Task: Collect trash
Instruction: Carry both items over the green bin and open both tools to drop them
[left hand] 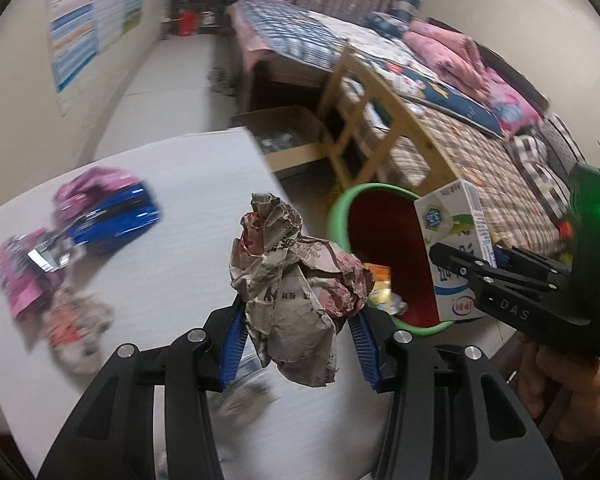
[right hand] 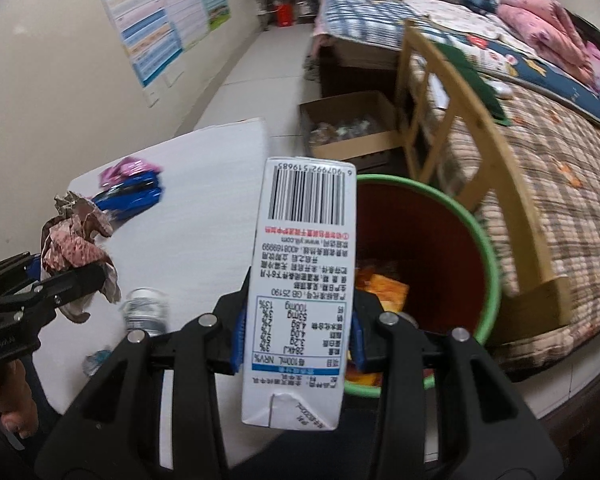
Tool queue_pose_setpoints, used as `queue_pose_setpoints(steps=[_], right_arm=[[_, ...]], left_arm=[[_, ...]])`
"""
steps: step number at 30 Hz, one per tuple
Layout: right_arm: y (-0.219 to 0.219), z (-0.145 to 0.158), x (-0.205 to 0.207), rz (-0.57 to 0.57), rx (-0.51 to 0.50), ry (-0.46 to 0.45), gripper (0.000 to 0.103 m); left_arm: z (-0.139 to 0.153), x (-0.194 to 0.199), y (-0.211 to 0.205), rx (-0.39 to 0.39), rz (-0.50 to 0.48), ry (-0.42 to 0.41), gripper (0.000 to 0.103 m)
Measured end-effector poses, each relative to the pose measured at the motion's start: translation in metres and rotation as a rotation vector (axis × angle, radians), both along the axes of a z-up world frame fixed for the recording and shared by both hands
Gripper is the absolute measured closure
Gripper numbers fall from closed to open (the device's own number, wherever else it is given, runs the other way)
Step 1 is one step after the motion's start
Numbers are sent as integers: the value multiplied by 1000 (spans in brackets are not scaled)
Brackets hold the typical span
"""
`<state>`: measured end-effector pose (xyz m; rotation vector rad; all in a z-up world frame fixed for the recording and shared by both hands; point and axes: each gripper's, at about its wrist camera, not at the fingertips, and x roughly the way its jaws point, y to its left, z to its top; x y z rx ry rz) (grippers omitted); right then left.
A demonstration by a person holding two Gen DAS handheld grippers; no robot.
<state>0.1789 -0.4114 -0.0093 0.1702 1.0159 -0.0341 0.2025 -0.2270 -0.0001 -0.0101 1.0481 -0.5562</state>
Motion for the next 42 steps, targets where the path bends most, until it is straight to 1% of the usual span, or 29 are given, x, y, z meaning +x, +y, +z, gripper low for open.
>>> queue_pose_setpoints(steps=[5, 8, 16, 26, 34, 37, 42], right_arm=[[-45, -6, -3, -67, -2, 4, 65], [-64, -9, -5, -94, -3, 9, 65], [-102, -21, -4, -140, 8, 15, 65], [-114, -34, 3, -138, 25, 31, 65], [-113, -42, 11, -131, 27, 46, 65], [-113, -45, 13, -130, 28, 52, 65], [-114, -50, 18, -132, 29, 63, 65]], left_arm=[[-5, 2, -53, -4, -78, 9, 59], [-7, 5, -81, -4, -117, 14, 59], [-18, 11, -129, 12, -185, 28, 59], [-38, 23, -150, 41, -200, 55, 58], [-45, 28, -156, 42, -207, 63, 57], [-48, 29, -157, 43, -209, 66, 55], [-52, 31, -159, 51, -218, 77, 49]])
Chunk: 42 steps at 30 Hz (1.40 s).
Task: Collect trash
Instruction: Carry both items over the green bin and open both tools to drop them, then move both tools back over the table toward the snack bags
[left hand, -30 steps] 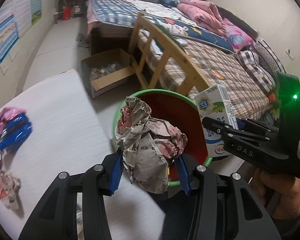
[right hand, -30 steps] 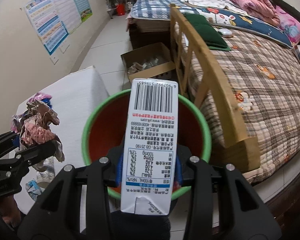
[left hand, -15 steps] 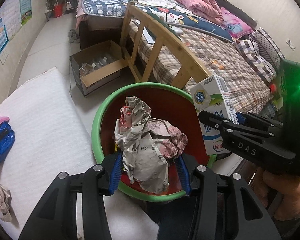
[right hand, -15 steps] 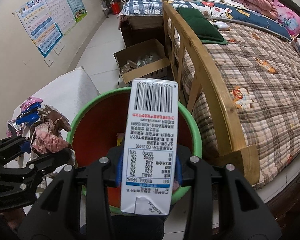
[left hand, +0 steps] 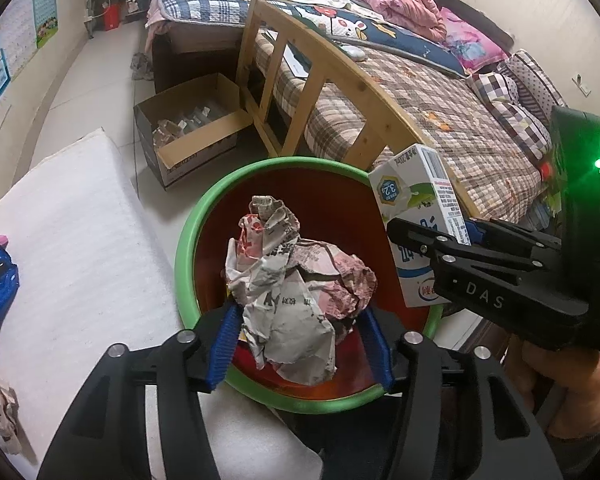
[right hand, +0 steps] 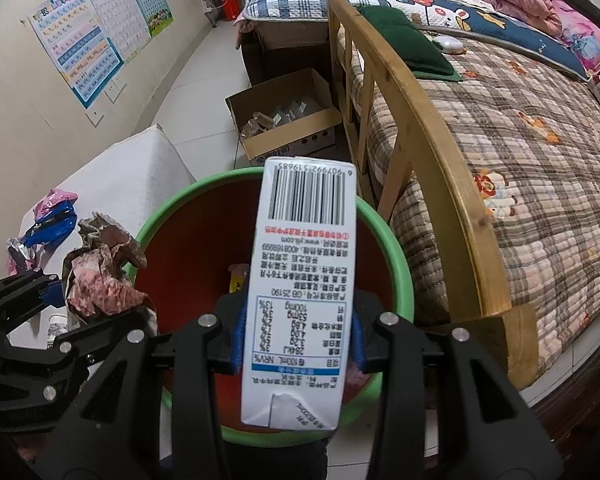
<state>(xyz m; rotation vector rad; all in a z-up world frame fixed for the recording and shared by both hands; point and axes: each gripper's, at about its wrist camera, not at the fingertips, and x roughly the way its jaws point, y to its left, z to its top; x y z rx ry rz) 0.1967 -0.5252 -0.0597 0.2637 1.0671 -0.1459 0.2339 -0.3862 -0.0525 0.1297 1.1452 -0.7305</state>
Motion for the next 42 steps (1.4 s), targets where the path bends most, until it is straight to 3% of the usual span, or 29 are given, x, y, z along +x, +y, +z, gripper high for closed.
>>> queue_pose_setpoints(steps=[3, 8, 13, 20, 27, 33, 42], right_arm=[[-1, -2, 1, -4, 3, 3, 60], [-2, 2, 0, -26, -19, -16, 23], [0, 7, -1, -33, -25, -25, 13], [16, 23, -7, -16, -42, -45, 5], [47, 45, -18, 3, -56, -70, 5], [84, 57, -29, 39, -46, -80, 5], [173, 75, -31, 177, -45, -97, 5]], left_arm=[[-2, -1, 2, 5, 2, -3, 35], [-5, 0, 9, 7, 17, 3, 20], [-1, -1, 18, 6, 33, -5, 14], [11, -5, 43, -2, 79, -26, 8], [28, -18, 88, -19, 128, -48, 8], [44, -33, 148, -13, 196, -80, 8], [59, -58, 252, 2, 354, -110, 8]])
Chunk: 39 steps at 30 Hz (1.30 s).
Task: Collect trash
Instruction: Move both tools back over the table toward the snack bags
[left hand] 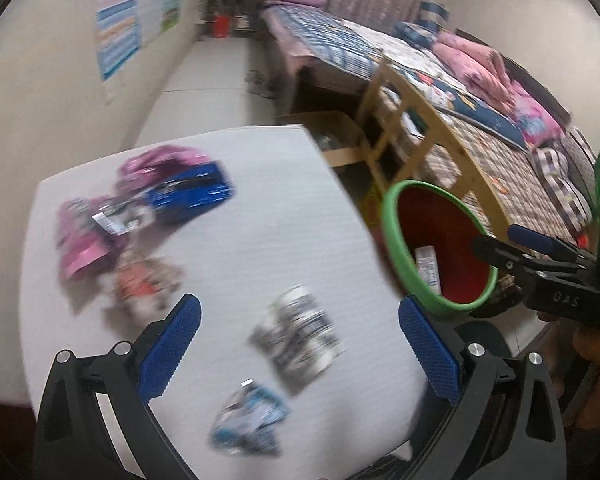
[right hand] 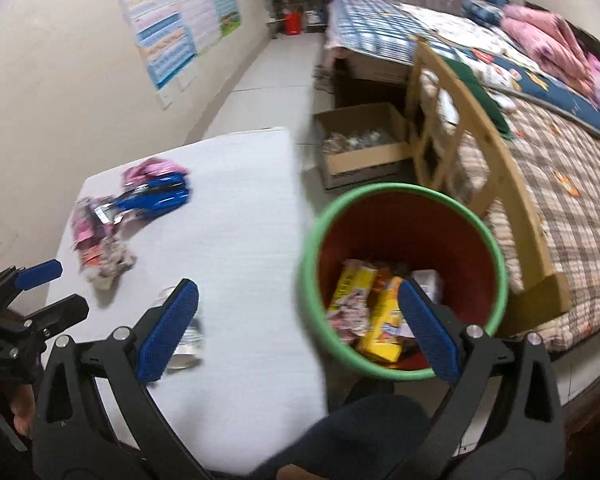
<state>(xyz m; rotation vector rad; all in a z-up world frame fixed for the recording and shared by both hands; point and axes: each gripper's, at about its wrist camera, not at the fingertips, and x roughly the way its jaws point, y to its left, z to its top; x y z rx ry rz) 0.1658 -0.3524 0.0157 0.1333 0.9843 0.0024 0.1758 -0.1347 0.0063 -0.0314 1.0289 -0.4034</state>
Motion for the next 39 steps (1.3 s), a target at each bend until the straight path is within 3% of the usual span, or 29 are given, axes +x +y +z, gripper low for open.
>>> queue_pose_setpoints(steps=[9, 17, 27, 39], right_arm=[[89, 1, 3, 142, -7, 12, 5], [133, -1, 15, 213, -27, 14, 5], [156, -7, 48, 255, -56, 18, 5], [186, -25, 133, 335, -89, 17, 5]], left_arm=[[2, -19, 86, -1, 158, -25, 8], [-10, -25, 142, -33, 265, -6, 8], [-20, 3, 161, -58, 306, 4, 8], [-52, 70, 165, -57, 336, 49, 8]])
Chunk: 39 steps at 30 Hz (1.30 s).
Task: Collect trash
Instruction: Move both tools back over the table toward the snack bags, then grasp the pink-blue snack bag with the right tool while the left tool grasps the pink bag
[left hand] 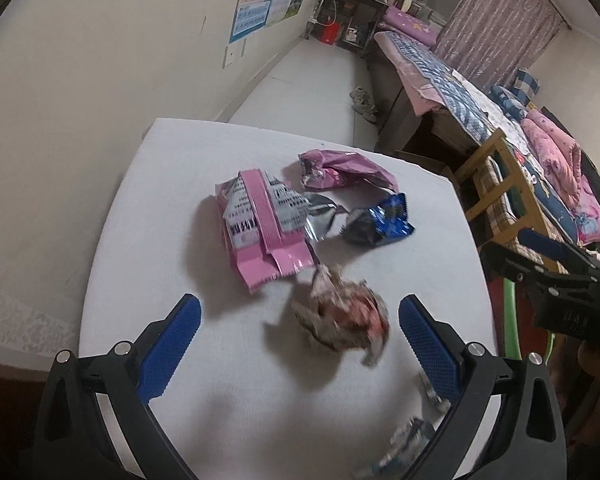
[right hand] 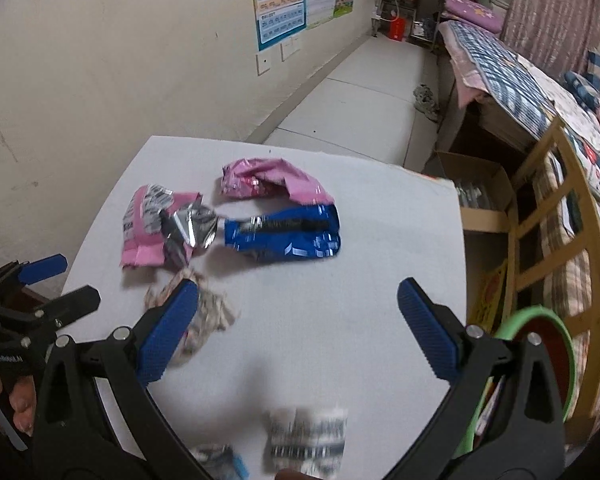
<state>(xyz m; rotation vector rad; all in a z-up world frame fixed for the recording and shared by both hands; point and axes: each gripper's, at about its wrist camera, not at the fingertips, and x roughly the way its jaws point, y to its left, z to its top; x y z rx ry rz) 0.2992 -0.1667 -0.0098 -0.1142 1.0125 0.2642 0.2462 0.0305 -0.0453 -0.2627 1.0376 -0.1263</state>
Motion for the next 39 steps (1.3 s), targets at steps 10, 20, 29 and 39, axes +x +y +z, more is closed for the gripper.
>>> queue_pose_setpoints(steps=[10, 20, 29, 39], right_arm=[[28, -41, 75, 72, -60, 30, 5], [63, -87, 124, 202, -169, 103, 5], [75, -105, 146, 247, -225, 164, 37], [68, -98, 152, 267, -199, 171, 71]], left_arm=[[-44, 60, 5, 29, 12, 57, 8], [-73, 89, 12, 18, 45, 89, 9], [-83, 90, 10, 8, 52, 108, 33], [-73, 84, 14, -13, 73, 85, 43]])
